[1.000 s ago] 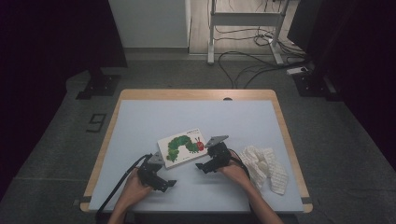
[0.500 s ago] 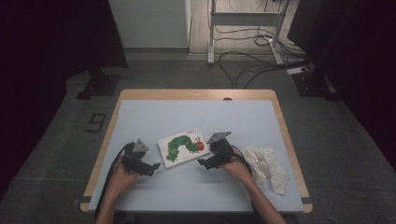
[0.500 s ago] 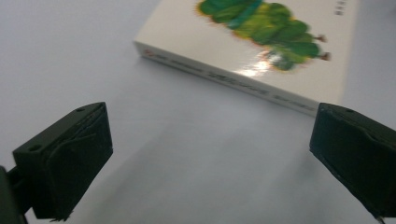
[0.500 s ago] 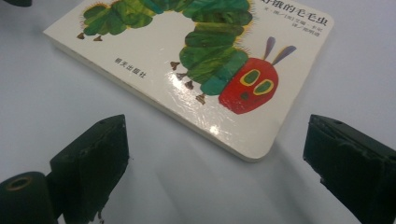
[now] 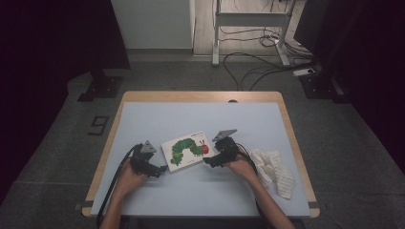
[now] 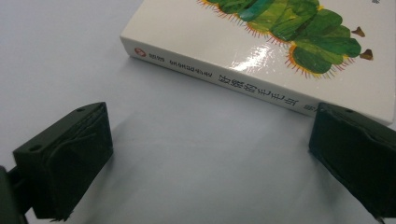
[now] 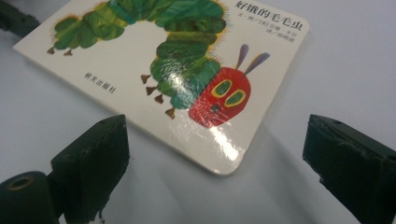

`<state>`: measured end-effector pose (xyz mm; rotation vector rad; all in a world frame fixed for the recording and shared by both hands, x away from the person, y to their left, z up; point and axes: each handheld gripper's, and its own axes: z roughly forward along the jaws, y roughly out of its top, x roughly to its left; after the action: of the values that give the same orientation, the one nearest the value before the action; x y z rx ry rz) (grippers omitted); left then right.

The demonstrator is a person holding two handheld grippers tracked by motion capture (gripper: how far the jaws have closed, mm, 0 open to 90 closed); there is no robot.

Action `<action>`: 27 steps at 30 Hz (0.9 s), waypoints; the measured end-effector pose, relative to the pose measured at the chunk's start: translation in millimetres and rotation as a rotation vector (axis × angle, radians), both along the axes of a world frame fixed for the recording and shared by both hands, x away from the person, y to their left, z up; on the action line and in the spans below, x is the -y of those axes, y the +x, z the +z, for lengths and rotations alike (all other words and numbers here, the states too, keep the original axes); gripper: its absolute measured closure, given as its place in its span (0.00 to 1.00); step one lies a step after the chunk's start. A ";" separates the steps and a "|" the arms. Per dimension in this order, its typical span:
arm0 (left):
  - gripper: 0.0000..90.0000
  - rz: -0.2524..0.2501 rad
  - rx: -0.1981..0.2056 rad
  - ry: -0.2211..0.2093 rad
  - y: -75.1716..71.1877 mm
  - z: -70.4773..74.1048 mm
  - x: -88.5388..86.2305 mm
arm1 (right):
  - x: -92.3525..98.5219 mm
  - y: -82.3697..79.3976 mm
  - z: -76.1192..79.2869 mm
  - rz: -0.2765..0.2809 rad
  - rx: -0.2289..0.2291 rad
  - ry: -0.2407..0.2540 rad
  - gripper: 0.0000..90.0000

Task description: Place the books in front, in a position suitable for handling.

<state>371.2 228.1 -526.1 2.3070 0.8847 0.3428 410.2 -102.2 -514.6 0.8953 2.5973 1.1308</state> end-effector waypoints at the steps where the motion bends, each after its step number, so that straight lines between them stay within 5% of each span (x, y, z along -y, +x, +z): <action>1: 0.00 -0.011 -0.002 -0.001 -0.2 -0.1 2.0 | 0.4 2.6 0.0 0.001 -0.002 0.002 0.08; 15: 0.00 -0.117 -0.013 -0.005 -4.7 -0.9 40.6 | 2.7 38.4 -9.3 -0.012 -0.058 0.037 0.06; 27: 0.00 -0.120 -0.019 -0.001 -9.8 -0.7 48.5 | -0.1 37.1 -11.3 0.003 -0.074 0.052 0.10</action>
<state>361.4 179.6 -526.8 2.3538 0.7516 0.2691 447.2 -102.1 -525.9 0.9620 2.6395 1.1934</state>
